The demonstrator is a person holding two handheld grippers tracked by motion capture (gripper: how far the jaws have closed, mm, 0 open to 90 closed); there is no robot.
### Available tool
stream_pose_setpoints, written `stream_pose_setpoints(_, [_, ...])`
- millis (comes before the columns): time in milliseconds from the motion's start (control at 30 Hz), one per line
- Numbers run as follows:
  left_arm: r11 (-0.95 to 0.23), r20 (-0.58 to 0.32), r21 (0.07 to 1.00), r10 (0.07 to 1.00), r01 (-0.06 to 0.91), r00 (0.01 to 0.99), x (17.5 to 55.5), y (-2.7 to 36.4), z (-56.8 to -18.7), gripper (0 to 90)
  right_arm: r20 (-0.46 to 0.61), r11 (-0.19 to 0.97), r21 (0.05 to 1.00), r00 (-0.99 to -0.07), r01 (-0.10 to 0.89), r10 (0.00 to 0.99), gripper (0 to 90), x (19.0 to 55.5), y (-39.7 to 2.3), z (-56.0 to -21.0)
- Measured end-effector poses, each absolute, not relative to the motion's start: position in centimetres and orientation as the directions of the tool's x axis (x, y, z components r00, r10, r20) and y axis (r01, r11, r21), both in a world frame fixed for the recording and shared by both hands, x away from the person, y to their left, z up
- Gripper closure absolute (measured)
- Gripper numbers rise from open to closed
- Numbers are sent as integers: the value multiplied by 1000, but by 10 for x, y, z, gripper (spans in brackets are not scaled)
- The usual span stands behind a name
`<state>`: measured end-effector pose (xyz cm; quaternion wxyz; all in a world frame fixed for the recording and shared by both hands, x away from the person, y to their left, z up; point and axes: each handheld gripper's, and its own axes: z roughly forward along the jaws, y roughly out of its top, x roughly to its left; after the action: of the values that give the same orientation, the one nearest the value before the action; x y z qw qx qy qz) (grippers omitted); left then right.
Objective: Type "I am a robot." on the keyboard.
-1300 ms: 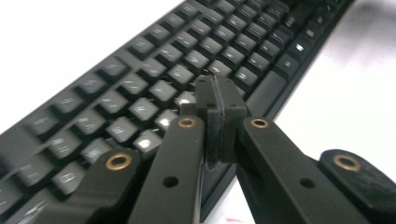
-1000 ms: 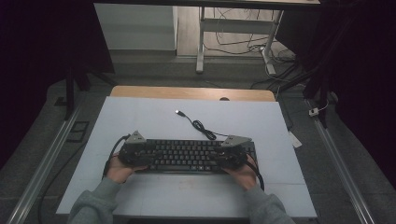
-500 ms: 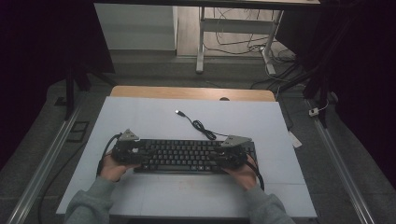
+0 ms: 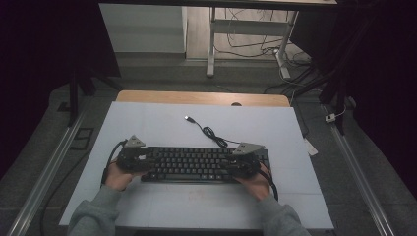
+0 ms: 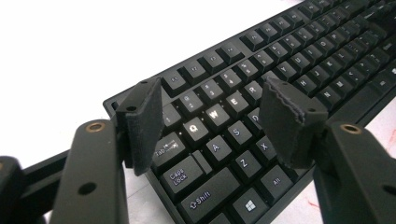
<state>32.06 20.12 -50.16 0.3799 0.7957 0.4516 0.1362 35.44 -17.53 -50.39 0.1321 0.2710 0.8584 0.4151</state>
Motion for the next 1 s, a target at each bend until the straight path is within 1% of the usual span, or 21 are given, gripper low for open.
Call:
stream_pose_setpoints(167, [-341, -103, 719, 809, 605, 579, 320, 196, -504, 480, 0, 509, 783, -819, 357, 574, 575, 355, -175, -504])
stream_pose_setpoints(400, [-380, -82, 704, 795, 599, 602, 320, 194, -507, 634, -1, 512, 782, -820, 357, 573, 575, 355, -175, -505])
stream_pose_setpoints(467, [-394, -74, 695, 792, 601, 606, 321, 193, -509, 691, -2, 513, 781, -820, 356, 572, 575, 355, -175, -505])
stream_pose_setpoints(600, [-416, -73, 676, 784, 608, 617, 322, 192, -513, 832, -6, 517, 779, -821, 354, 571, 575, 355, -174, -505])
stream_pose_setpoints(667, [-425, -69, 669, 781, 609, 621, 322, 191, -514, 877, -7, 518, 779, -821, 354, 571, 574, 355, -174, -505])
stream_pose_setpoints(1000, [-448, -59, 650, 776, 614, 628, 323, 189, -518, 887, -8, 521, 777, -822, 353, 570, 574, 355, -174, -506])
